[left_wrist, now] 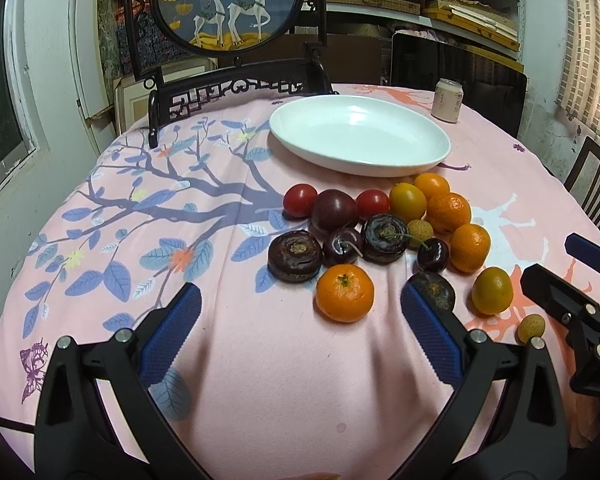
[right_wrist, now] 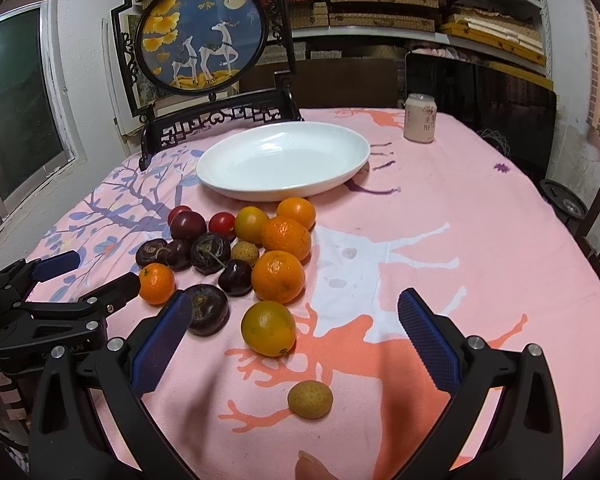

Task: Organize fruits
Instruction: 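Move the right gripper toward the small yellow citrus fruit, then grasp the small yellow citrus with the right gripper while the left grasps an orange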

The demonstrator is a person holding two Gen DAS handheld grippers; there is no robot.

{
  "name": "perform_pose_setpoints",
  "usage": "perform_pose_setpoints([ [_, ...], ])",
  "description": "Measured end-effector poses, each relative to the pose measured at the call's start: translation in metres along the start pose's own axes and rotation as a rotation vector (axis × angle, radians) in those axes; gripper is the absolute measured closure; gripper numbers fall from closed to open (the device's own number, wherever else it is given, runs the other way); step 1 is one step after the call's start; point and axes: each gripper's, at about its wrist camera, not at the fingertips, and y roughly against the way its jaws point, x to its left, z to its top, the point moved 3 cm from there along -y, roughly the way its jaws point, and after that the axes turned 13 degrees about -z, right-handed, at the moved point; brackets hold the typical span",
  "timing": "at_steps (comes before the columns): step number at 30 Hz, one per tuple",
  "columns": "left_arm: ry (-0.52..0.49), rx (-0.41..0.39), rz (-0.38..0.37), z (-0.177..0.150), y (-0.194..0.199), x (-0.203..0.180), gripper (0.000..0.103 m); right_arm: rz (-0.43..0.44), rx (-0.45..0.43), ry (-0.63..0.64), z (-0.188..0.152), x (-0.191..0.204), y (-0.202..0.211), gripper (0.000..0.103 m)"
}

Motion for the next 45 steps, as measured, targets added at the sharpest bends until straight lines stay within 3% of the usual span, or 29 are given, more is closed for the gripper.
perform_pose_setpoints([
  [10, 0.072, 0.08, -0.044, -0.005, -0.011, 0.013, 0.002, 0.066, 0.091, -0.036, -0.017, -0.017, 0.0, 0.001],
  [16, 0.024, 0.12, -0.043, -0.01, -0.02, 0.003, 0.002, 0.071, 0.147, 0.018, -0.033, -0.025, 0.001, 0.003],
  [20, 0.011, 0.167, -0.048, -0.013, -0.029, 0.0, 0.002, 0.104, 0.198, 0.034, -0.043, -0.029, -0.004, 0.025],
  [25, 0.008, 0.185, -0.063, -0.015, -0.031, -0.001, 0.002, 0.126, 0.188, 0.06, -0.045, -0.022, -0.003, 0.037],
  [28, -0.009, 0.198, -0.065, -0.016, -0.033, -0.004, 0.002, 0.136, 0.214, 0.09, -0.048, -0.016, -0.007, 0.052],
  [31, -0.006, 0.192, -0.073, -0.016, -0.032, -0.005, 0.002, 0.126, 0.22, 0.095, -0.047, -0.015, -0.008, 0.057],
  [35, -0.009, 0.174, -0.095, -0.013, -0.03, -0.007, 0.004, 0.102, 0.208, 0.117, -0.048, -0.013, -0.008, 0.073],
  [43, 0.012, 0.182, -0.127, -0.003, -0.04, -0.002, 0.031, 0.084, 0.19, 0.149, -0.05, -0.008, -0.006, 0.076],
  [45, 0.019, 0.195, -0.124, -0.002, -0.045, 0.001, 0.044, 0.086, 0.191, 0.146, -0.05, -0.009, -0.007, 0.076],
])
